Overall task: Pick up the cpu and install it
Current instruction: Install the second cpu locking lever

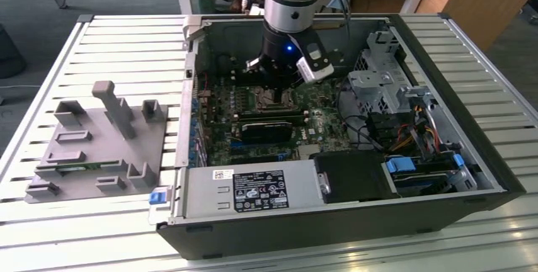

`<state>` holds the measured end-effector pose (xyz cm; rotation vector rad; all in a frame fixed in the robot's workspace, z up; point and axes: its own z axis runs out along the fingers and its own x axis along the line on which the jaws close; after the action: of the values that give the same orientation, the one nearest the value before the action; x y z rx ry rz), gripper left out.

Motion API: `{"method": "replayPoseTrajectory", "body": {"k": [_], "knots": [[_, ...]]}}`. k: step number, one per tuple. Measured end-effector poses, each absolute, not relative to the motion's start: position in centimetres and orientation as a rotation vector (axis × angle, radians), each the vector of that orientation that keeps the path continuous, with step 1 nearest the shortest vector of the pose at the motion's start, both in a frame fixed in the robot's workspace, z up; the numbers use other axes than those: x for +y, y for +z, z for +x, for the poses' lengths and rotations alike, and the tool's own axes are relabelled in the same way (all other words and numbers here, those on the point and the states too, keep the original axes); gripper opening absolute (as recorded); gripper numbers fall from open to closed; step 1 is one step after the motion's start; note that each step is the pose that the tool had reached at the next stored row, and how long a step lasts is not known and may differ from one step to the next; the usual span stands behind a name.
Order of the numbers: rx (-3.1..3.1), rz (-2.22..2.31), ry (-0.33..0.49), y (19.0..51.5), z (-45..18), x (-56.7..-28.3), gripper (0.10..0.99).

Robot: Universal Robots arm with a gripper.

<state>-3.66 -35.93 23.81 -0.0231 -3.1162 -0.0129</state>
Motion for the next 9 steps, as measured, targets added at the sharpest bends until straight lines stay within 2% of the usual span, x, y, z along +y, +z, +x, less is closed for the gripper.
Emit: {"method": "replayPoseTrajectory", "body": {"k": [9], "knots": [[-3.116, -0.023, -0.013, 22.6, -4.8, -36.0, 0.106]]}}
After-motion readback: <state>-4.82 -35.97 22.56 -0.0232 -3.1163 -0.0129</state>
